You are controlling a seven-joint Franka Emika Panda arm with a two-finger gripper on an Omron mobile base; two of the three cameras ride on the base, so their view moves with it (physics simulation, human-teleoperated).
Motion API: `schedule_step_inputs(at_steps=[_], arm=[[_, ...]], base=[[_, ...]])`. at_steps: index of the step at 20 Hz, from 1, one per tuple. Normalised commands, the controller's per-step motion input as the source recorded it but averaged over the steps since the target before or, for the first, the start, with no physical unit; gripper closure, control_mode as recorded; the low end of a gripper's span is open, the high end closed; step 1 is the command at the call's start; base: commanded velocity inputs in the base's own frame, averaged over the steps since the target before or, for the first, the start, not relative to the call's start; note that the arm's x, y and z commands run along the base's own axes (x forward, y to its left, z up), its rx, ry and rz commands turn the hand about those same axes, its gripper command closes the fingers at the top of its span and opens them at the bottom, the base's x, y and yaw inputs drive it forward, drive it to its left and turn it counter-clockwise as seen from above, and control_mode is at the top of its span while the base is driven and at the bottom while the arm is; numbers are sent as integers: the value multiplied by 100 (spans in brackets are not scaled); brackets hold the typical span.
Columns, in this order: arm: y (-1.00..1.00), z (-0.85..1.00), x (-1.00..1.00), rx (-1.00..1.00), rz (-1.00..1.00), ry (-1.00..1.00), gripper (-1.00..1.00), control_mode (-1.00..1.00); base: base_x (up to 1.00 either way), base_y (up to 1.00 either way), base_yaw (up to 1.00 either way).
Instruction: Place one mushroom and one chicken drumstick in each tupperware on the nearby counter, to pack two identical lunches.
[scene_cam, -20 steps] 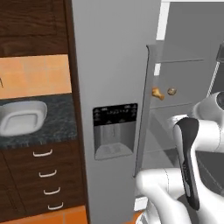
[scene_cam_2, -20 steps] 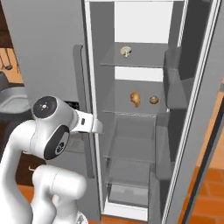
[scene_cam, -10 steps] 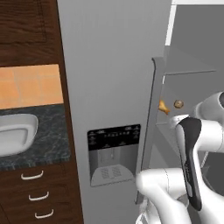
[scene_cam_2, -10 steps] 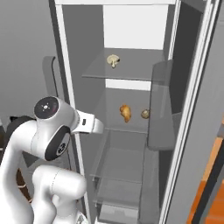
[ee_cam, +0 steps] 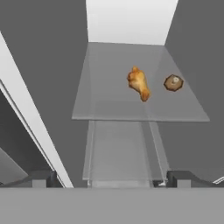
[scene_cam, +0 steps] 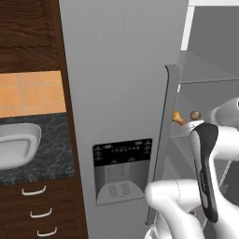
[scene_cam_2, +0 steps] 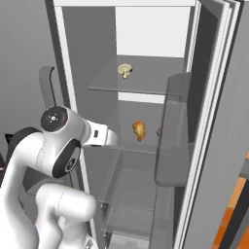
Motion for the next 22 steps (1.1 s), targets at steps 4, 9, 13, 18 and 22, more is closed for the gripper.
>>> schedule_step_inputs(at_steps=[4, 9, 13, 18, 22], arm=[[-19, 87, 1, 0, 5, 0, -100, -100], [-1, 100, 3, -2, 0, -3, -100, -100], [0, 88, 42, 3, 1, 0, -100, -100], [-4, 45, 61, 13, 3, -3, -100, -100], [-5, 8, 75, 16, 6, -5, -100, -100]], base=[[0, 0, 0], [0, 0, 0], [0, 0, 0], [0, 0, 0], [0, 0, 0]])
